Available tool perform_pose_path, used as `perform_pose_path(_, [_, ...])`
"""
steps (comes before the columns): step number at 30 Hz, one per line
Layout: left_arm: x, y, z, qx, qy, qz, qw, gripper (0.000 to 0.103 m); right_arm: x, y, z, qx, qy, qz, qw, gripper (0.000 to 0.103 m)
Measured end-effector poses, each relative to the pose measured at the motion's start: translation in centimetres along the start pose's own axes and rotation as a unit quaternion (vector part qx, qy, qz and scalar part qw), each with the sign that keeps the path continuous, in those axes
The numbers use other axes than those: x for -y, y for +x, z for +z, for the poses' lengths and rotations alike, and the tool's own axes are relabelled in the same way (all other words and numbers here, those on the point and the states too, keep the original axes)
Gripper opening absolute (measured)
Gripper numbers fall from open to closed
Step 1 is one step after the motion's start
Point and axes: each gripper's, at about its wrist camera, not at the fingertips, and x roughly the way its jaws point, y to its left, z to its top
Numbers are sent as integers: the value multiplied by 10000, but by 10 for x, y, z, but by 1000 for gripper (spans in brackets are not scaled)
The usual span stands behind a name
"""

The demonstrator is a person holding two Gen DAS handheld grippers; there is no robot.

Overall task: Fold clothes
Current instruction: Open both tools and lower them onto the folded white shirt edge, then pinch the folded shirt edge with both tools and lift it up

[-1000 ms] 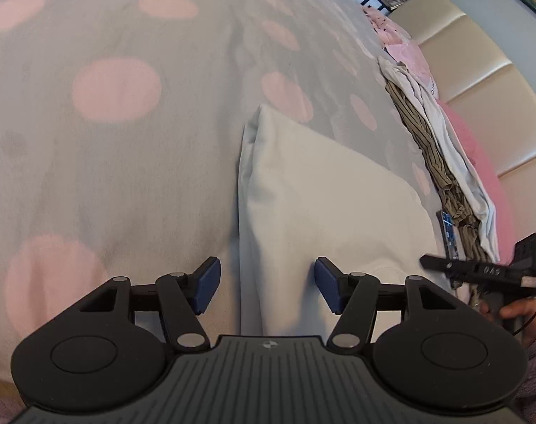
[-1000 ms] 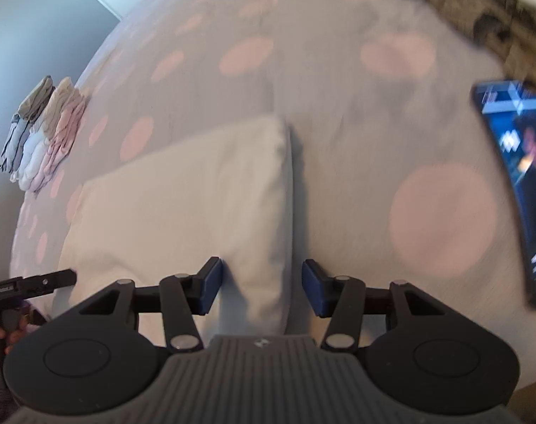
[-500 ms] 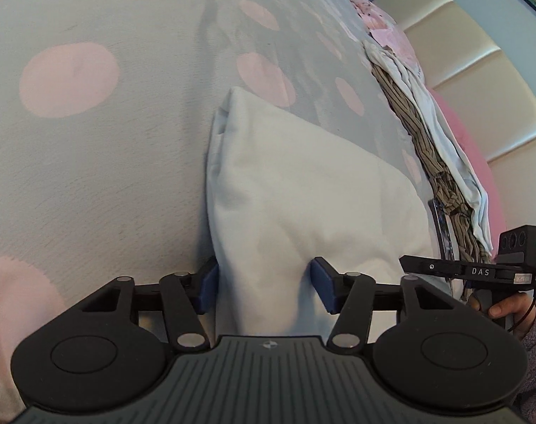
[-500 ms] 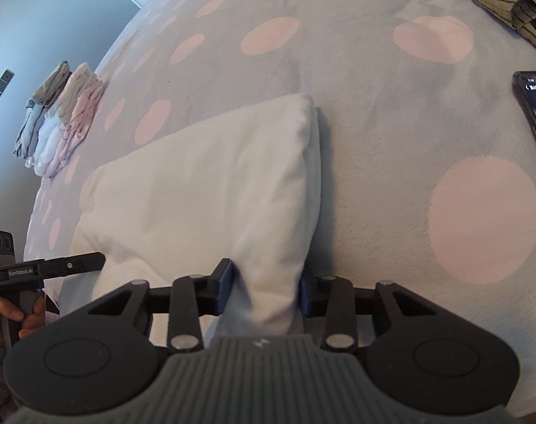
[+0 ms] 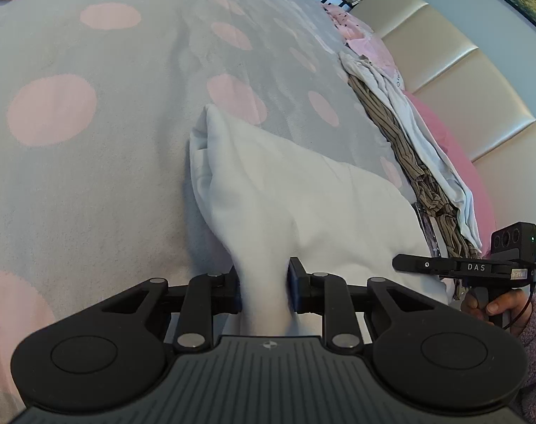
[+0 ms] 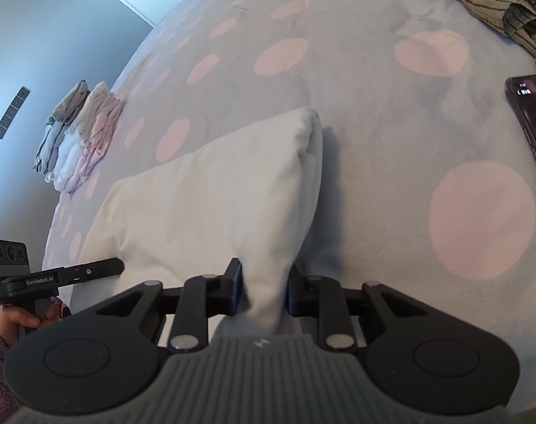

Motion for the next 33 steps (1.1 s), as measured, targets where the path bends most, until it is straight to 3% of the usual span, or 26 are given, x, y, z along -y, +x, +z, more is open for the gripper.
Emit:
perform_pose_path(3, [-7, 3, 0, -87, -269, 29, 9996, 34, 4, 1, 1, -107, 95, -27, 9999, 34])
perform_pose_path(8, [-20, 6, -2, -200, -764, -87, 9968, 40, 11, 6, 0, -261, 305, 28, 9992, 41])
perform_pose_path(12, [-16, 15, -2, -255, -641, -45, 9976, 48, 11, 9, 0, -267, 265, 116, 9992, 48])
perform_pose_path(14, [-9, 18, 0, -270, -380, 32, 9989, 46, 9, 9, 0, -239, 207, 148, 9994, 41])
perform_pose_path(15, [-7, 18, 0, -278, -271, 56, 9992, 39, 8, 9, 0, -225, 178, 163, 9995, 39])
perform_pose_path(18, [-7, 14, 0, -196, -274, -57, 9994, 24, 5, 9, -1, -183, 92, 211, 9996, 26])
perform_pose_path(20, [-4, 11, -1, -108, -208, -100, 9997, 21, 3, 8, -1, -142, 16, 236, 9996, 24])
perform_pose_path(26, [9, -11, 2, 199, -79, -234, 9995, 18, -17, -12, 0, 179, -46, 455, 9988, 22])
perform_pose_path(33, [22, -63, 37, 584, -9, -301, 9978, 18, -62, -36, 26, 565, -146, 849, 9947, 22])
